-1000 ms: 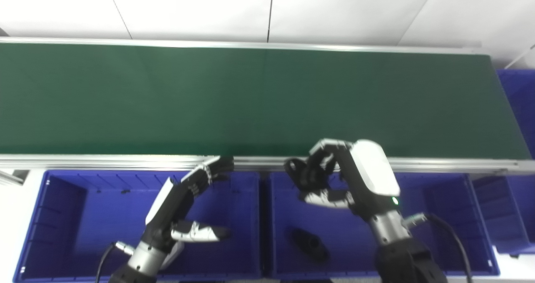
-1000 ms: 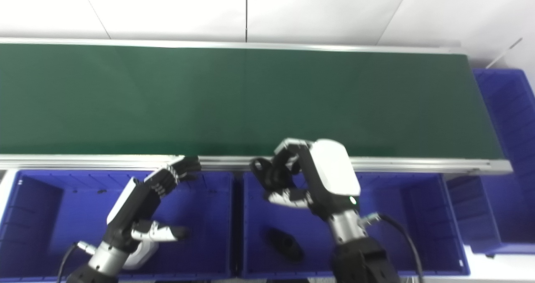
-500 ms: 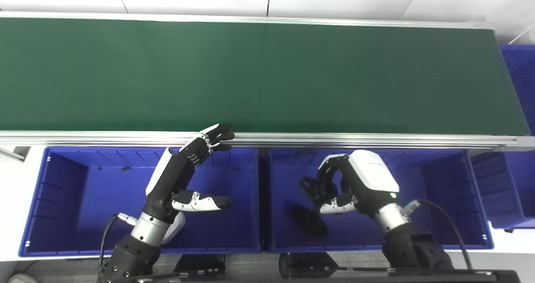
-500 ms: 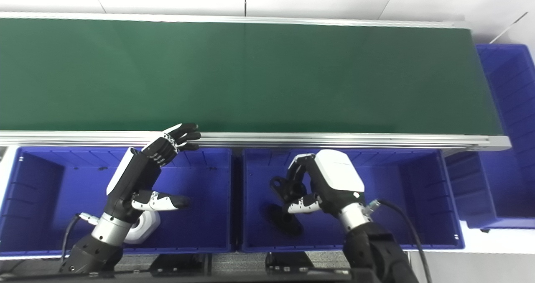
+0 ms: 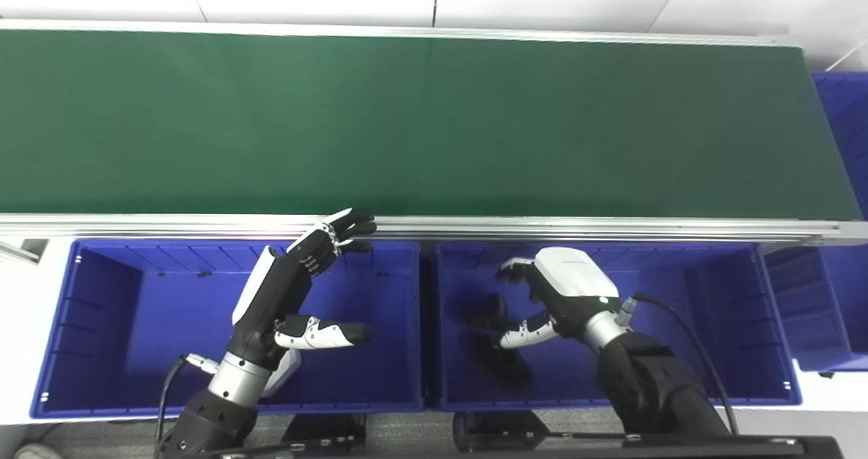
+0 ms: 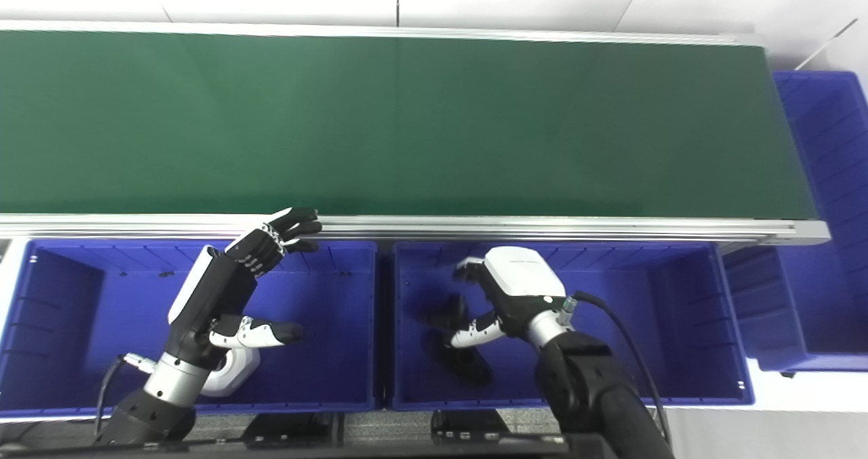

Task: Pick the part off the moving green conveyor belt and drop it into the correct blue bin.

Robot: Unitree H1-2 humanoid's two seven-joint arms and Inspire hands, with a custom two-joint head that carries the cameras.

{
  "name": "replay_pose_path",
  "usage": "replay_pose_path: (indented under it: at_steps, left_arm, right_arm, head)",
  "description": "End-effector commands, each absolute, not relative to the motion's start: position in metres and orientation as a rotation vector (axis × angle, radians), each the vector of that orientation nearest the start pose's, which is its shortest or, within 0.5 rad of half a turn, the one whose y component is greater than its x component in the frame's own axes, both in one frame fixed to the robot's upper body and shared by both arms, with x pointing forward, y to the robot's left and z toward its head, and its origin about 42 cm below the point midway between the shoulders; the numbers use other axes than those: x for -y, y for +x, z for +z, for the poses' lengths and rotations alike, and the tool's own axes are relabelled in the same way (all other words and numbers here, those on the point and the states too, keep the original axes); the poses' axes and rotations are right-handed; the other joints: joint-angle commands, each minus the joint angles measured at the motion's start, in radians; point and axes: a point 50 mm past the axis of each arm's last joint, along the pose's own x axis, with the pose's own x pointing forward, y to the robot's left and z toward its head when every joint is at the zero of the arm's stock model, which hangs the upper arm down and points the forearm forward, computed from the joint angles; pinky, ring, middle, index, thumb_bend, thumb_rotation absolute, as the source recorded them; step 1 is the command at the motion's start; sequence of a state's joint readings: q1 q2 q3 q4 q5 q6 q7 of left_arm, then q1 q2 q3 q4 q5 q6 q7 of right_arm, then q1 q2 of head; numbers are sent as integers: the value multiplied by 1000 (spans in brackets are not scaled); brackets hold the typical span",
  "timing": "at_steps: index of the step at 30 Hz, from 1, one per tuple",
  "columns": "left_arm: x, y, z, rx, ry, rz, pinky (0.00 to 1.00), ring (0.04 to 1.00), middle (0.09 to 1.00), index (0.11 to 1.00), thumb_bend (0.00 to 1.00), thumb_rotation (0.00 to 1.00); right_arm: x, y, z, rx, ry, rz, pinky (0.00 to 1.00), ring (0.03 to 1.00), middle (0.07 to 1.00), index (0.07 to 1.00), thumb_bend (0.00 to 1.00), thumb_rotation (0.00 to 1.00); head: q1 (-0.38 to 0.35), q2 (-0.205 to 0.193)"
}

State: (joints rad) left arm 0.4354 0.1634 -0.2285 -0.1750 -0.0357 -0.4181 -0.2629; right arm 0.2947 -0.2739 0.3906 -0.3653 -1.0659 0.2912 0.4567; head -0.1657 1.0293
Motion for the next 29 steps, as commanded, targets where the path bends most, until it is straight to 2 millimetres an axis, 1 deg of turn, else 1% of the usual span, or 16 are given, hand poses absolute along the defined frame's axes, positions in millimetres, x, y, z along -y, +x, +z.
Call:
replay_pose_path:
  at_steps: [1,2,5,7,8,10,12,13,14,16,18,19,26,29]
  left_arm:
    - [-204,124,89,192,47,-419,738,822,855,819,912,418]
    - [-204,123,88,192,45,-419,739,823,855,819,907,412]
    - [-206,122,88,193,51,-417,744,825,854,818,908,414]
    - [-207,122,88,189,62,-418,748,824,852,817,912,420]
    - [-207,122,88,188,69,-417,745,823,852,817,915,423]
    - [-208,122,88,186,83,-413,742,819,846,811,924,438]
    - [-208,121,89,184,89,-413,748,819,844,810,922,436]
    - [-208,121,89,184,92,-415,757,822,844,812,915,426]
    - [-208,120,89,184,95,-415,763,825,844,815,910,420]
    - [-208,120,89,182,97,-415,763,824,843,817,909,417]
    - [-208,119,90,179,96,-415,766,824,845,820,904,404]
    - [-208,119,90,176,97,-414,765,825,847,821,905,399]
    - [-206,116,91,162,93,-414,784,840,855,826,908,387]
    - [-204,114,91,156,100,-418,789,847,863,835,902,384]
  right_arm:
    - [201,151,107,-212,-1147,475,1000,1000,982,930,749,674]
    - [199,144,113,-178,-1106,444,1000,1000,979,922,756,639]
    - [193,127,125,-107,-994,375,1000,1000,973,911,755,600]
    - [189,116,131,-73,-904,347,1000,982,966,909,741,566]
    - [186,110,133,-63,-829,339,981,969,965,917,734,571]
    - [181,100,135,-29,-689,340,864,925,957,939,731,555]
    - [177,94,134,-3,-595,351,832,917,957,954,734,556]
    - [176,92,132,2,-567,358,823,915,959,964,746,577]
    - [175,90,130,4,-544,370,819,914,960,971,759,596]
    - [174,89,126,6,-497,393,841,923,964,992,799,634]
    - [174,89,123,7,-454,407,871,934,968,999,839,640]
    - [173,89,121,7,-439,411,866,930,965,1000,854,637]
    - [173,93,110,-23,-363,444,868,934,969,1000,865,592]
    - [176,95,105,-30,-348,445,875,940,975,1000,870,593]
  head:
    - [0,1]
    - [2,1]
    - [0,0]
    - [2,0]
    - [6,0]
    - [10,1]
    - [14,1]
    - [19,2]
    - [24,2]
    - [28,2]
    - [33,1]
    - [34,1]
    - [50,-3]
    - [59,-10]
